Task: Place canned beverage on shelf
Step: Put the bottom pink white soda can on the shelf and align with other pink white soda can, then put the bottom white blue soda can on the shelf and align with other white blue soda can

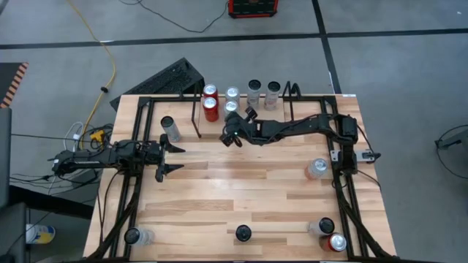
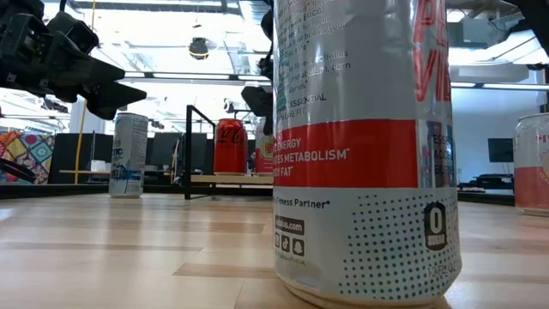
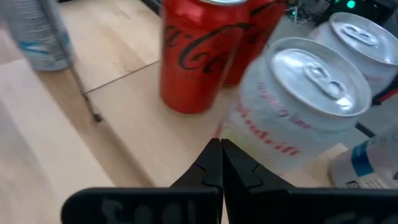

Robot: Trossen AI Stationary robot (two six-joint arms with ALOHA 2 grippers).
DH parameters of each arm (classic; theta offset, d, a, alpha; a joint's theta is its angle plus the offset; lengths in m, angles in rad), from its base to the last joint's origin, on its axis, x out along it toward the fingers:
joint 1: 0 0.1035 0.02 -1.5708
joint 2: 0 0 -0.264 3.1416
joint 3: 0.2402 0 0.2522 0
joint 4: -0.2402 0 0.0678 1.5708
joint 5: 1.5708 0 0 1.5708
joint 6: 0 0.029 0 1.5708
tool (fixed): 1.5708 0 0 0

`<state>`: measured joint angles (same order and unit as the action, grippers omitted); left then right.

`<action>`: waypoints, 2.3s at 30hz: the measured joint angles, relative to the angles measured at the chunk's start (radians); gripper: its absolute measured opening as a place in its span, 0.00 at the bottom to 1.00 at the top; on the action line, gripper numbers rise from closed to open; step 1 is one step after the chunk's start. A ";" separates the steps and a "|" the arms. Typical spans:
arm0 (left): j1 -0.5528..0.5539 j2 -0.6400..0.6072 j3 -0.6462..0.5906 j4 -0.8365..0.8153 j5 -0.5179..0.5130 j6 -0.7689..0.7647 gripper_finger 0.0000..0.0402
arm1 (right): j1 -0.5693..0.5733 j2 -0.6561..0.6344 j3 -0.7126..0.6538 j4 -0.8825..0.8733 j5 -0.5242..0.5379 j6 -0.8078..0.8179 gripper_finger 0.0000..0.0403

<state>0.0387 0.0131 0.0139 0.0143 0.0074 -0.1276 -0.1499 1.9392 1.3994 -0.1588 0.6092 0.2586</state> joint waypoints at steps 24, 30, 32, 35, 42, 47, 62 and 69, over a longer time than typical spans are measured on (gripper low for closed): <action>0.000 0.000 0.000 0.000 0.000 0.000 0.70 | -0.057 0.000 0.000 -0.002 -0.074 -0.004 0.05; 0.000 0.000 0.000 0.000 0.000 0.000 0.70 | -0.024 -0.017 0.000 -0.045 -0.089 -0.006 0.05; 0.000 0.000 0.000 0.000 0.000 0.000 0.70 | -0.012 -0.041 -0.001 -0.077 -0.089 -0.006 0.05; 0.000 0.000 0.000 0.000 0.000 0.000 0.70 | 0.015 -0.083 0.000 -0.102 -0.088 -0.005 0.05; 0.000 0.000 0.000 -0.001 -0.004 0.000 0.70 | 0.177 -0.244 0.000 -0.238 -0.115 0.002 0.05; 0.000 0.000 0.000 -0.001 -0.005 0.000 0.70 | 0.360 -0.348 0.000 -0.266 -0.113 0.026 0.05; 0.000 0.000 0.000 -0.001 -0.008 0.000 0.70 | 0.862 -0.397 0.000 -0.302 -0.110 0.047 0.05; 0.000 0.000 0.000 -0.001 -0.008 0.000 0.70 | 0.891 -0.403 0.000 -0.294 -0.105 0.048 0.05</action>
<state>0.0391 0.0128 0.0139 0.0132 -0.0002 -0.1273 0.7411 1.5364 1.3994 -0.4527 0.5045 0.3061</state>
